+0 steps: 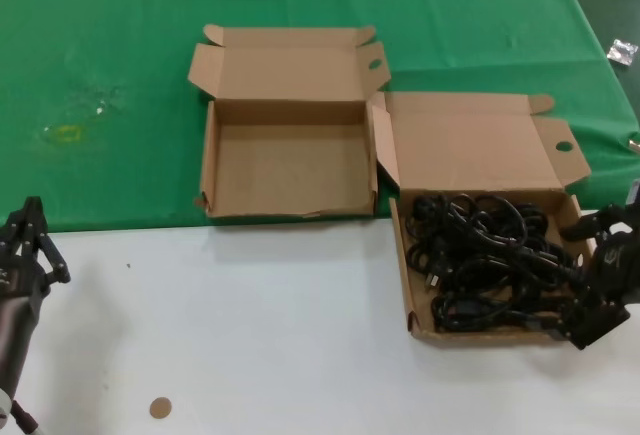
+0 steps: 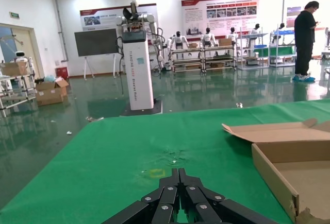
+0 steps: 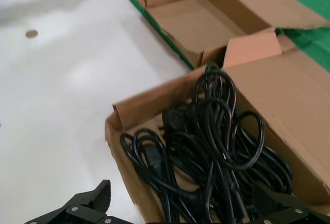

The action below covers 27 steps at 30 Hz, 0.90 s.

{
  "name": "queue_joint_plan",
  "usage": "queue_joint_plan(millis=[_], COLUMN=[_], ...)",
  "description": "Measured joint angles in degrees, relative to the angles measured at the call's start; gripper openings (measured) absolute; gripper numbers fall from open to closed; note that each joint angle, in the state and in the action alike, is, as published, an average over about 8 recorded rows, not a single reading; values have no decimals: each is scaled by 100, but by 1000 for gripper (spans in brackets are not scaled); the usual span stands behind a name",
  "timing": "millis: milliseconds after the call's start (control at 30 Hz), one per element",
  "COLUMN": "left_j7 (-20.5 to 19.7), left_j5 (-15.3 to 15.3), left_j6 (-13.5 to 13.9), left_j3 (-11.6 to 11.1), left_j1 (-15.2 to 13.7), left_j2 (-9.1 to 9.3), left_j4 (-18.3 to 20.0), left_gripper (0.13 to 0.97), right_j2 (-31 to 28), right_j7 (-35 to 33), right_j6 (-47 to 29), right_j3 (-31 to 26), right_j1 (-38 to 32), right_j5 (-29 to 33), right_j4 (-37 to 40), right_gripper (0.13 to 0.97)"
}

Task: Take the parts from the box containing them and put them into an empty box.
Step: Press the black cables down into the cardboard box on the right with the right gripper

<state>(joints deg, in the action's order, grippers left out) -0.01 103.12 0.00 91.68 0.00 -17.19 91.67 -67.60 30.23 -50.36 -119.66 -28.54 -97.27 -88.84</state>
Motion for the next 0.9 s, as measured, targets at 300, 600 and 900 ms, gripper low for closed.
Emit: queue_joint_plan(millis=[300, 600, 900], left_j7=[0, 0, 0], left_j5=[0, 0, 0], left_j6=[0, 0, 0], left_j3=[0, 0, 0], left_j1=[0, 0, 0], left_j2=[0, 0, 0], left_j4=[0, 0, 0], left_gripper=[152, 152, 152], right_j2=[589, 1099, 1348], right_j7=[-237, -440, -619], right_j6=[-556, -772, -854], right_j3=[136, 244, 365], right_j1=[-404, -683, -728], right_j5=[615, 1007, 1197], right_j4=[637, 1136, 1445], right_gripper=[955, 928, 823])
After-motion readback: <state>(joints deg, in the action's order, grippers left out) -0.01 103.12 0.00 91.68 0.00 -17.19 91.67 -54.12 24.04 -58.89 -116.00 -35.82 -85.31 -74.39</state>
